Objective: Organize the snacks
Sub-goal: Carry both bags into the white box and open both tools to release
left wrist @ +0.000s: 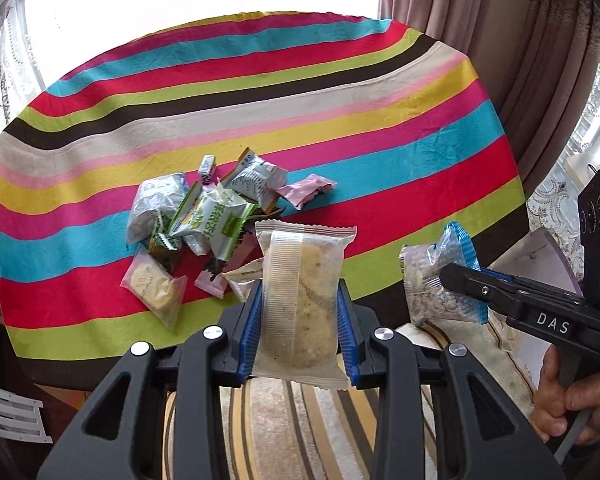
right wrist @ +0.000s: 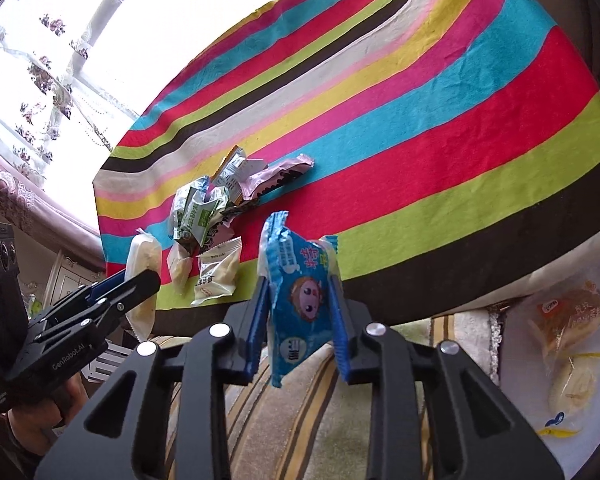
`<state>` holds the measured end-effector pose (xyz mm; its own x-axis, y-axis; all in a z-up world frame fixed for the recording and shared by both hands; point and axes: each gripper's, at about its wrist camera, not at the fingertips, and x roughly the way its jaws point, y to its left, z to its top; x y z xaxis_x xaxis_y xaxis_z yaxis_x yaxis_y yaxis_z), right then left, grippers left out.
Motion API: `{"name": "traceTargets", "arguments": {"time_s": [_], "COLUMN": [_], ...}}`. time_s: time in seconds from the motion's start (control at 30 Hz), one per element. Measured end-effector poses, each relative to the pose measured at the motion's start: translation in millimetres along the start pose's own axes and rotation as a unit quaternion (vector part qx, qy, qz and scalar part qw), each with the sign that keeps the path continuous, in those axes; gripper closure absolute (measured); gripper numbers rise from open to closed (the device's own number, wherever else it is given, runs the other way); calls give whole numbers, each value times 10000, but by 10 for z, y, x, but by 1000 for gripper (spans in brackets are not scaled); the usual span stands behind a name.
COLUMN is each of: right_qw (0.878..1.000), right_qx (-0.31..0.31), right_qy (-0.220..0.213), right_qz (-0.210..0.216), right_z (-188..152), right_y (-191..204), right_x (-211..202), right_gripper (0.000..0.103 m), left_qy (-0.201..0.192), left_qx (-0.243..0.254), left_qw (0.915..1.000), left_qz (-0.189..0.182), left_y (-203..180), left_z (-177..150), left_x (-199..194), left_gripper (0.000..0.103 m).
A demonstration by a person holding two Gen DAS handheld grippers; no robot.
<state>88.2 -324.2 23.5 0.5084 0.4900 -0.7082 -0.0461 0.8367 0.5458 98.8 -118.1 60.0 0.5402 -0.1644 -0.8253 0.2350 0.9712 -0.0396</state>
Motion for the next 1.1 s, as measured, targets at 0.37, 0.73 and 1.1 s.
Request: {"name": "traceTargets", "arguments": {"time_s": [0.37,0.73,1.1], "right_qw": [9982,9972,9487], "right_qx": [500,750,-2591], "right_qy": [-138,9,438], "right_qz": [312,-21,-1759], "right_z": [-59,-118,-10], "right_y": [-472,-756,-46], "right_x": [-270,-264,73], "right_gripper": [90,28,21], "left_qy": [48,162,134], "left_qx": [444,535,360], "left_qw": [9985,9971,9980], "left_qz": [-304,-510,-494], "left_y": [-536,-713,-578], "left_z": [64,38,-4], "left_x": [56,151,105], "left_gripper": [71,71,71]}}
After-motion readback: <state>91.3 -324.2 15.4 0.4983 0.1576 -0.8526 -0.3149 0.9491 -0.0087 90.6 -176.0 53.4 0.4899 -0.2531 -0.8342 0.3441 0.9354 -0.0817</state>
